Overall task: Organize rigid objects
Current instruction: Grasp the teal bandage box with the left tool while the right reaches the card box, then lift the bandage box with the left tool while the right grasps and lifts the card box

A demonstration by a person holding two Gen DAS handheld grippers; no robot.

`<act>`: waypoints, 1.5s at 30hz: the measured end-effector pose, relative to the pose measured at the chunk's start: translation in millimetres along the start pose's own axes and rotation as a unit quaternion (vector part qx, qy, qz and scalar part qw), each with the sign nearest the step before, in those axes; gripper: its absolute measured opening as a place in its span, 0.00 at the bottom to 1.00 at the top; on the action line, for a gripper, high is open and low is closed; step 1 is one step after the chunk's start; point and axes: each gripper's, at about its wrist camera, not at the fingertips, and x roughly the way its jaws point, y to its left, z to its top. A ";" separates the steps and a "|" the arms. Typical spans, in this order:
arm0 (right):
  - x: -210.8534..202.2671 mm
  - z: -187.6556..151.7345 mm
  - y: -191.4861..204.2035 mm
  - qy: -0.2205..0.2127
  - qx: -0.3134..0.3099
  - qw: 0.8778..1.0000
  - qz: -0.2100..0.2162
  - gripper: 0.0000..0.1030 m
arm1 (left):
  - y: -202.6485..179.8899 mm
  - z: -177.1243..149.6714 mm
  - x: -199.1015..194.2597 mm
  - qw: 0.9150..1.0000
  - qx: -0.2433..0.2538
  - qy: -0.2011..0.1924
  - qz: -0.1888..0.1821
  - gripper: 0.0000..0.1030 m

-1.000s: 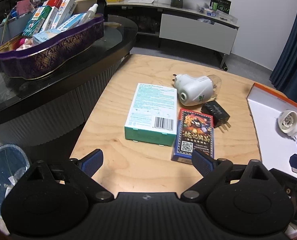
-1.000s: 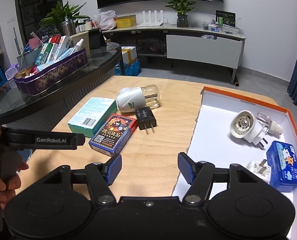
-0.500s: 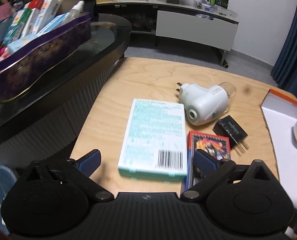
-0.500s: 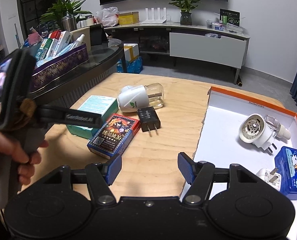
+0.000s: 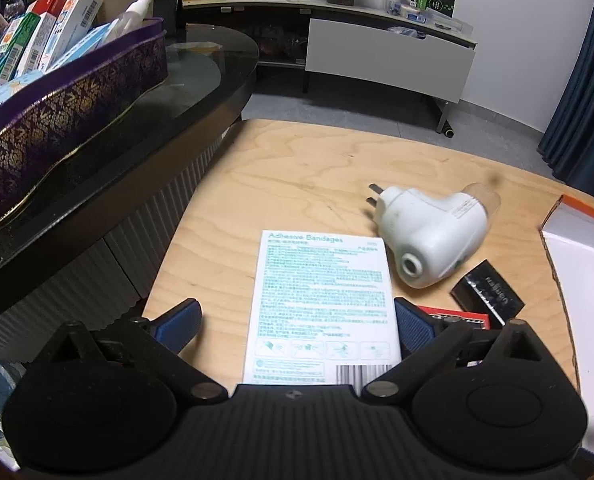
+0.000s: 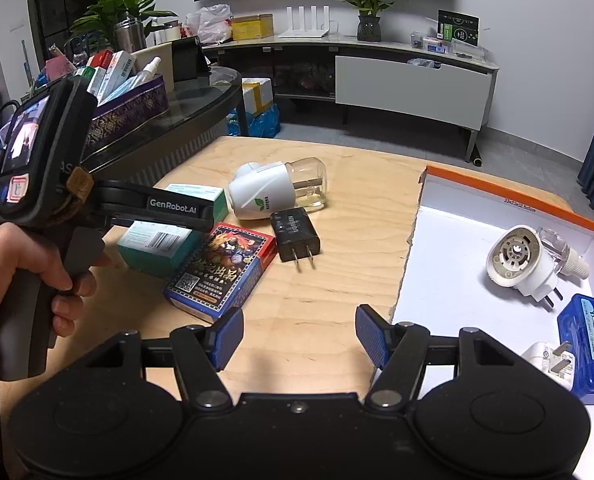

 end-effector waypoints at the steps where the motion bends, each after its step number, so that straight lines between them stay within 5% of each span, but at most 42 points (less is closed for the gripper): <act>1: 0.4 0.6 1.5 0.000 -0.001 1.000 -0.001 0.72 | 1.0 -0.1 0.9 1.000 -0.001 0.002 0.001 0.99; 6: 4.1 1.0 9.1 0.004 0.003 1.000 -0.005 0.72 | -1.0 -3.0 2.9 1.000 0.019 -0.007 -0.005 0.88; 8: 8.0 1.6 11.4 0.008 0.010 1.000 -0.007 0.72 | -5.1 -3.0 1.9 0.999 0.043 -0.017 -0.009 0.69; 12: 18.4 5.6 16.5 0.020 0.041 0.999 0.004 0.72 | 7.9 -4.4 -4.7 0.999 0.022 -0.020 -0.033 0.69; 18: 48.4 19.4 30.1 0.046 0.099 0.994 0.028 0.72 | 25.4 -0.9 -30.5 0.999 0.009 -0.050 -0.019 0.69; 28: 94.6 38.5 75.6 0.054 0.067 0.995 -0.045 0.84 | 39.5 -0.7 -43.8 0.997 -0.014 -0.073 -0.014 0.69; 30: 96.5 39.0 78.7 0.047 0.052 0.996 -0.062 0.73 | 39.5 -1.3 -46.6 0.997 -0.010 -0.076 -0.011 0.69; 36: 69.2 28.0 58.1 0.043 0.064 0.996 -0.046 0.70 | 36.5 -5.9 -60.8 0.996 -0.006 -0.092 -0.017 0.69; 45: -27.0 6.4 0.5 -0.036 0.087 0.993 -0.072 0.70 | 7.1 -38.1 -100.4 0.994 -0.002 -0.098 -0.043 0.69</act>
